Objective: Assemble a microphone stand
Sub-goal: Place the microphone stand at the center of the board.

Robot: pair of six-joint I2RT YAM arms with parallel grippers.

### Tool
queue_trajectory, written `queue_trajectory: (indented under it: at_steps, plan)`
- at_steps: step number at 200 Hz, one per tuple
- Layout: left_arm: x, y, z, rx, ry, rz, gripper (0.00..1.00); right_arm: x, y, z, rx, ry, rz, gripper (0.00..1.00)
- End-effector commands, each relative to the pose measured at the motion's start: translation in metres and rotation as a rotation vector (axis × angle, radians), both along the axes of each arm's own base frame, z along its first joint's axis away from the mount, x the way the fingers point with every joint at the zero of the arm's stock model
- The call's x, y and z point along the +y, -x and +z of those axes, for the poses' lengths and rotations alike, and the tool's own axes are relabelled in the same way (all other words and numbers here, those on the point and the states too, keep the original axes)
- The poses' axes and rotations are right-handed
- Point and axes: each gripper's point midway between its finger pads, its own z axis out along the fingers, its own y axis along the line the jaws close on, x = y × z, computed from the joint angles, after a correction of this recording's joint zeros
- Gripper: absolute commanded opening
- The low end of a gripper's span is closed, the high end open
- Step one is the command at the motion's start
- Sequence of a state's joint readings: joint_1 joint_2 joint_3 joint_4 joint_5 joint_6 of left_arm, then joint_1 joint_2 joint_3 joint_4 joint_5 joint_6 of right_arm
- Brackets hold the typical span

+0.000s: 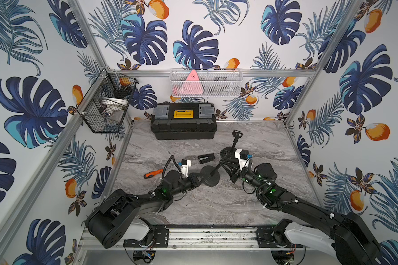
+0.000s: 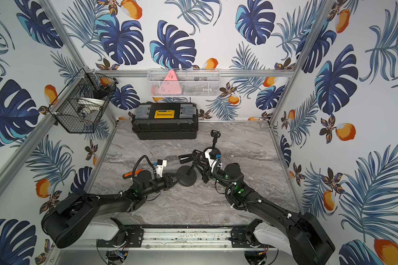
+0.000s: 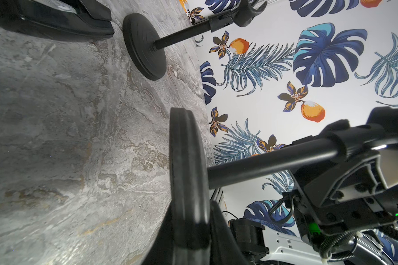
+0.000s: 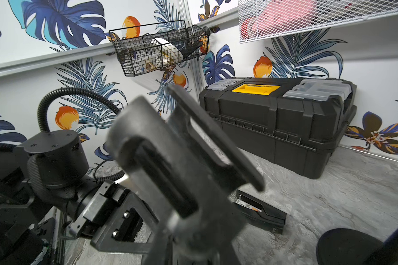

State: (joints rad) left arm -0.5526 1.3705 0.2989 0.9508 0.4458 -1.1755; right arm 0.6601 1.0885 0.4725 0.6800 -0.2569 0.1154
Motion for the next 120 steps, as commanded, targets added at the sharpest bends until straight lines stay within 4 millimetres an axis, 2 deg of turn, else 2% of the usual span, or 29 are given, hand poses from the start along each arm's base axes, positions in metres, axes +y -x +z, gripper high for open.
queue_trajectory:
  at_steps: [1, 61, 120]
  plan:
    - [-0.003, 0.000, 0.024, -0.089, 0.063, -0.013, 0.06, 0.001, -0.001, 0.008, -0.039, 0.002, 0.002, 0.01]
    - [-0.005, -0.002, 0.016, -0.065, 0.066, -0.012, 0.35, 0.005, -0.006, 0.011, -0.057, 0.023, -0.001, 0.00]
    - [-0.003, -0.004, 0.005, -0.050, 0.039, 0.000, 0.52, 0.002, -0.009, 0.011, -0.065, 0.043, -0.021, 0.00]
